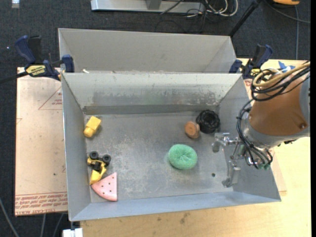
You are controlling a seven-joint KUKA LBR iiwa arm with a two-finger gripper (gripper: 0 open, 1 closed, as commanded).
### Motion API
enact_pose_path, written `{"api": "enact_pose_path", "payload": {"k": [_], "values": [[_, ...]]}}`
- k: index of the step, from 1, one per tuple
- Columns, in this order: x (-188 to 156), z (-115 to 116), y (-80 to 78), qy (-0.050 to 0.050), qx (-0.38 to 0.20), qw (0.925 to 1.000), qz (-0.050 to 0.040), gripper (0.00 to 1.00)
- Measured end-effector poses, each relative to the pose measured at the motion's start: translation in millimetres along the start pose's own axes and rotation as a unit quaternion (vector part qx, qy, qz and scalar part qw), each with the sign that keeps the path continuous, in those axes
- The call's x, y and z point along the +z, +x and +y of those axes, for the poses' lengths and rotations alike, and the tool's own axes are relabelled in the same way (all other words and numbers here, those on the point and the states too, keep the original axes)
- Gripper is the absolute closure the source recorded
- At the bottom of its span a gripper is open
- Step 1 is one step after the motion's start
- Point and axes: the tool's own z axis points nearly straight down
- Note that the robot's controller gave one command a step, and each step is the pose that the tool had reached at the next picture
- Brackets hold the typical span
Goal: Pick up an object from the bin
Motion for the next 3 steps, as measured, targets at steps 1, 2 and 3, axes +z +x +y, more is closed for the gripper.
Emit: {"api": "enact_pose_path", "payload": {"k": [1,2,3], "values": [[-4,0,-2.0,0.001,-0.001,1.0000,-0.0039,0.00],[31,34,-21.1,0.001,0.023,0.9997,-0.0068,0.00],[69,59,-27.3,-0.001,0.054,0.9985,-0.0044,0.00]]}}
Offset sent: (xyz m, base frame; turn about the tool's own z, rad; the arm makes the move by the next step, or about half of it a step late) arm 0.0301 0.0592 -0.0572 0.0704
